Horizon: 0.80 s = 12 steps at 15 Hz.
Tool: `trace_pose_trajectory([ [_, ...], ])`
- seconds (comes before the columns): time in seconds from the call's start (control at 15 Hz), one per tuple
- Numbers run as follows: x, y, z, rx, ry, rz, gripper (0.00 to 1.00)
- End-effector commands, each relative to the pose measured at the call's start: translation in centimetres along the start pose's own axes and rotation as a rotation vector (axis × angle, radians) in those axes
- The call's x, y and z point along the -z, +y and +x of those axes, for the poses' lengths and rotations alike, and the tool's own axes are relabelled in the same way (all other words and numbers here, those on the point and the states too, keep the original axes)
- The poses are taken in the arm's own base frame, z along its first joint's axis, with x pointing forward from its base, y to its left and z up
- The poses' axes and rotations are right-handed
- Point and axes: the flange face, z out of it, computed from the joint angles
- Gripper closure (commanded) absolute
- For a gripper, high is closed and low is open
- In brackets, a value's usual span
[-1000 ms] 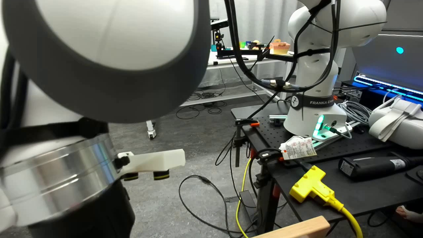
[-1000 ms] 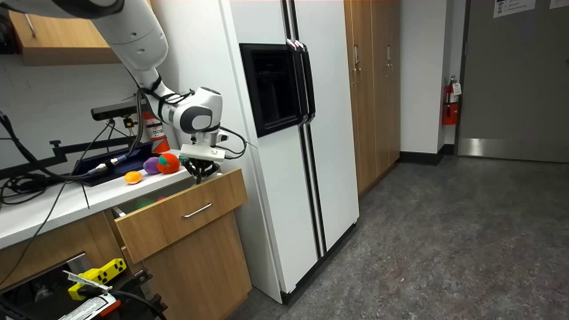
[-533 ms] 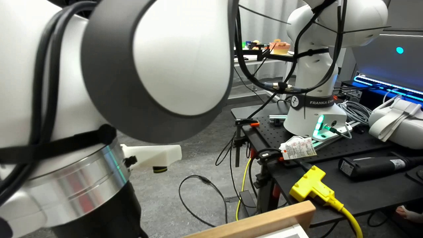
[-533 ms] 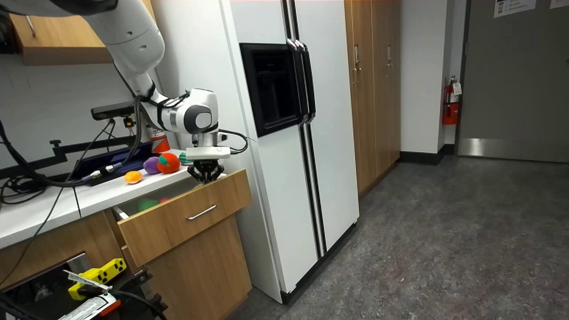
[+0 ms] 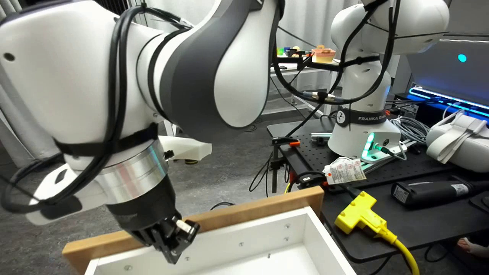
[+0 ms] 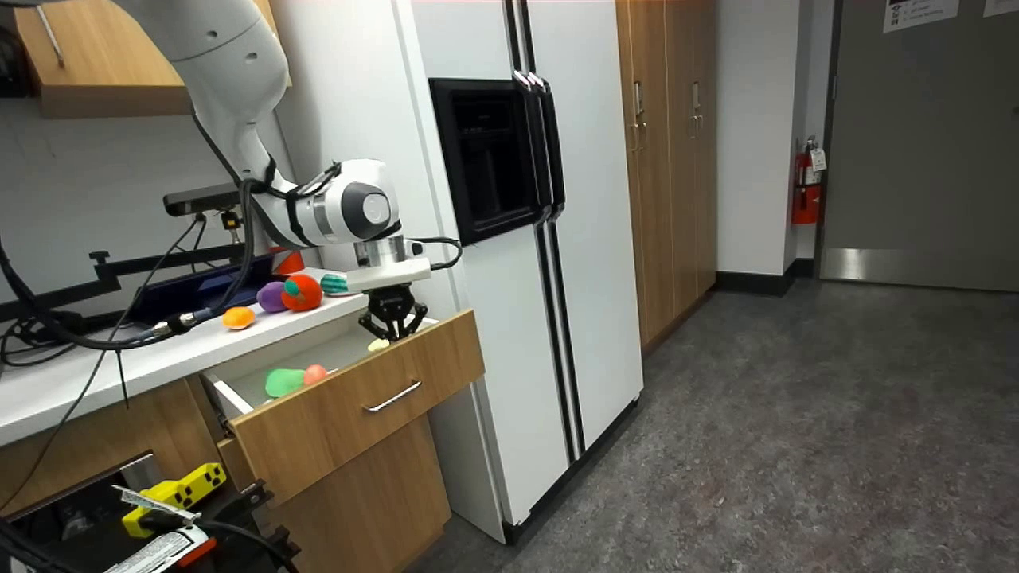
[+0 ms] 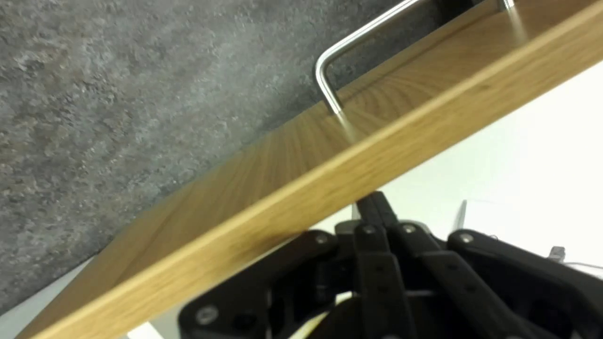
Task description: Open the top drawer of the bottom cabinet.
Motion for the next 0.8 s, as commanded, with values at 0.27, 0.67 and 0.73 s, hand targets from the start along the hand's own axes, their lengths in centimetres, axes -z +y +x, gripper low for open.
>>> trace_pose_trajectory([
  [0.27,-0.6,3.0,-8.4,-0.108,-0.061,-0.026,1.0],
  [0.67,-0.3,3.3,-10.0,-0.201,-0.085,-0.051,1.0],
  [0.73,-0.2,3.3,-10.2,-0.215,-0.091,-0.059,1.0],
])
